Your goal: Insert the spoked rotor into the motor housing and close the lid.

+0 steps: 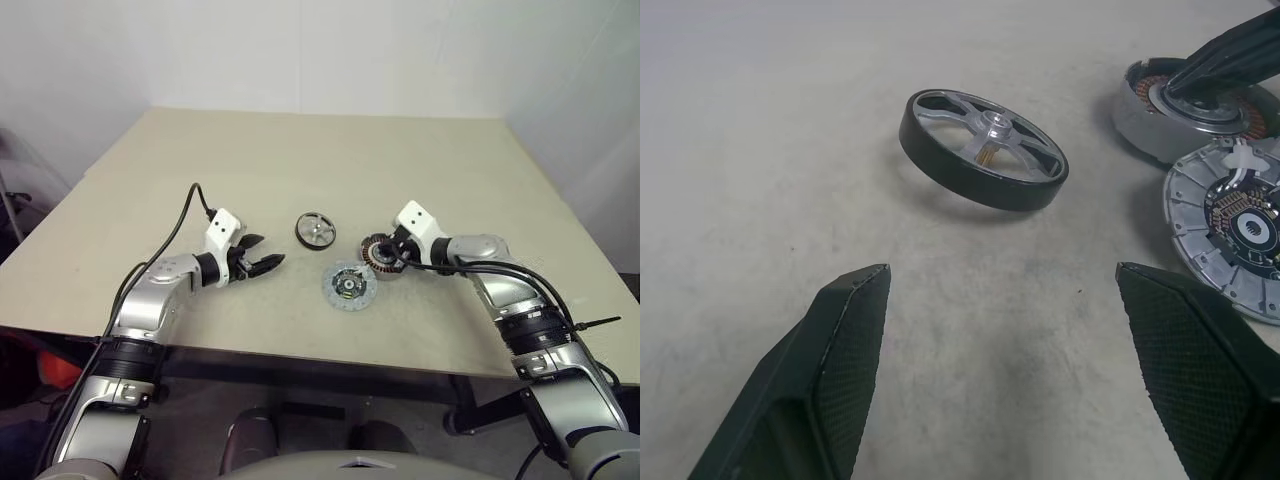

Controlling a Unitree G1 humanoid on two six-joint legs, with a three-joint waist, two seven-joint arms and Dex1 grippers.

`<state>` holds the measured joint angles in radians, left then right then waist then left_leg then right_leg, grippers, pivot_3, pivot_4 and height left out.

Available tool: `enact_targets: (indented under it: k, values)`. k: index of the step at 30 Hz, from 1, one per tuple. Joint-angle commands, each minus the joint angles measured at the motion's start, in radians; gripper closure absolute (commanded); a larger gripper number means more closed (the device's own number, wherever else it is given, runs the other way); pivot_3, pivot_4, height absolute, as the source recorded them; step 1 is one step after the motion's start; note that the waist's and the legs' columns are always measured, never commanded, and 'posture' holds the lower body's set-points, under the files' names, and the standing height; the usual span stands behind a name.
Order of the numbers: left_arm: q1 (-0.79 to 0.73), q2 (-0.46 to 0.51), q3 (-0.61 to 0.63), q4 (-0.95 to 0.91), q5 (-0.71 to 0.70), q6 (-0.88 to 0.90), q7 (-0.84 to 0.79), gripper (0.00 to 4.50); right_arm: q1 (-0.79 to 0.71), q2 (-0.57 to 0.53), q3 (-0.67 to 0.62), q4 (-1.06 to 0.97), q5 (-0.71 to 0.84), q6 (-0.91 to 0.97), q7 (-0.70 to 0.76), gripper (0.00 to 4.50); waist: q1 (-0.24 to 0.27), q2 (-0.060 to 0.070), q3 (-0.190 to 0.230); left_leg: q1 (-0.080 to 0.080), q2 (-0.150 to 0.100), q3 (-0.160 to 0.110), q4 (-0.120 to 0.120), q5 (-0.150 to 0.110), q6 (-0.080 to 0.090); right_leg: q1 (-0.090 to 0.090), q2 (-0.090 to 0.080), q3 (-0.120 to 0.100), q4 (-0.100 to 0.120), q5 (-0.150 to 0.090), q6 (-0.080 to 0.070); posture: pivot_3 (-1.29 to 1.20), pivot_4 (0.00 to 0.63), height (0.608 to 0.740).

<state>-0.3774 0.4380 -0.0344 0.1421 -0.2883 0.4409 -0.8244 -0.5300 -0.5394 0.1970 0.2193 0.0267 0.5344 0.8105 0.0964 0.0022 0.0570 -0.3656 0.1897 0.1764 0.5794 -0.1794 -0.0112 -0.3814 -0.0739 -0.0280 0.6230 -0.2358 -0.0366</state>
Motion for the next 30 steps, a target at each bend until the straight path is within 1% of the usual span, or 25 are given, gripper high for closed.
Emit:
enact_targets:
  k: [1,4,6,9,13,16,19,21,24,26,30]
  values:
    - [-0.01,0.009,0.01,-0.023,-0.001,-0.011,0.002,0.7,0.018,0.014,-0.001,0.0,0.023,0.036,0.016,4.44,0.0,0.0,0.0,0.001,0.0,0.0,0.0,0.0,0.0,0.001,0.0,0.0,0.0,0.0,0.0,0.0,0.0,0.74]
    - [-0.015,-0.002,0.019,-0.015,-0.013,-0.003,0.011,0.7,-0.006,0.023,-0.037,-0.038,0.056,0.031,0.026,4.44,0.0,0.0,0.0,0.001,0.0,0.0,0.0,0.0,0.0,0.001,0.0,0.0,0.0,0.0,0.0,0.0,0.0,0.74]
    - [-0.025,-0.017,0.026,-0.006,-0.022,0.002,0.022,0.7,-0.031,0.035,-0.078,-0.088,0.112,0.04,0.043,4.44,0.0,0.0,0.0,0.0,0.0,0.0,0.0,0.0,0.0,0.001,0.0,0.0,0.0,0.0,0.0,0.0,0.0,0.74]
    - [-0.048,-0.054,0.045,0.012,-0.041,0.023,0.056,0.7,-0.074,0.045,-0.123,-0.155,0.17,0.064,0.05,4.44,0.0,0.002,0.002,-0.005,0.0,0.0,0.0,0.0,0.0,-0.005,0.0,0.0,0.001,0.0,0.0,0.0,0.0,0.74]
    - [-0.061,-0.081,0.05,0.028,-0.046,0.036,0.084,0.7,-0.084,0.033,-0.118,-0.177,0.174,0.074,0.04,4.44,0.001,0.002,0.001,-0.006,0.0,0.0,0.0,0.0,-0.001,-0.006,0.0,0.0,0.0,0.0,0.0,0.0,0.0,0.74]
    - [-0.078,-0.141,0.085,0.059,-0.076,0.09,0.158,0.7,-0.072,0.024,-0.104,-0.166,0.153,0.061,0.026,4.44,0.004,0.002,0.001,-0.006,-0.001,0.0,0.0,0.0,0.0,-0.005,0.0,0.0,-0.002,0.0,0.0,0.0,0.0,0.74]
    - [-0.094,-0.177,0.109,0.094,-0.092,0.142,0.206,0.7,-0.067,0.027,-0.103,-0.163,0.151,0.063,0.014,4.44,0.003,0.002,0.002,-0.007,-0.001,0.0,0.001,0.0,0.0,-0.005,0.0,0.0,-0.002,0.0,0.0,0.0,0.0,0.74]
    - [-0.112,-0.215,0.15,0.122,-0.137,0.181,0.234,0.7,-0.064,0.027,-0.102,-0.167,0.154,0.065,0.011,4.44,0.003,0.002,0.002,-0.007,-0.001,0.0,0.001,0.0,0.0,-0.005,0.0,0.0,-0.002,0.0,0.0,0.0,0.0,0.74]
    - [-0.146,-0.277,0.2,0.139,-0.228,0.256,0.232,0.7,-0.065,0.031,-0.1,-0.165,0.153,0.062,0.006,4.44,0.004,0.001,0.002,-0.007,-0.001,0.0,0.001,0.0,0.0,-0.005,0.0,0.0,-0.001,0.0,0.0,0.0,0.0,0.74]
    - [-0.174,-0.308,0.221,0.161,-0.256,0.282,0.247,0.7,-0.066,0.034,-0.097,-0.161,0.153,0.06,0.003,4.44,0.004,0.001,0.002,-0.007,-0.001,0.0,0.001,0.0,0.0,-0.005,0.0,0.0,-0.001,0.0,0.0,0.0,0.0,0.74]
    - [-0.26,-0.363,0.259,0.293,-0.267,0.291,0.314,0.7,-0.064,0.034,-0.088,-0.163,0.15,0.053,0.005,4.44,0.005,0.001,0.002,-0.007,-0.001,0.0,0.001,0.0,0.0,-0.005,0.0,-0.001,-0.001,0.0,0.0,0.0,0.0,0.74]
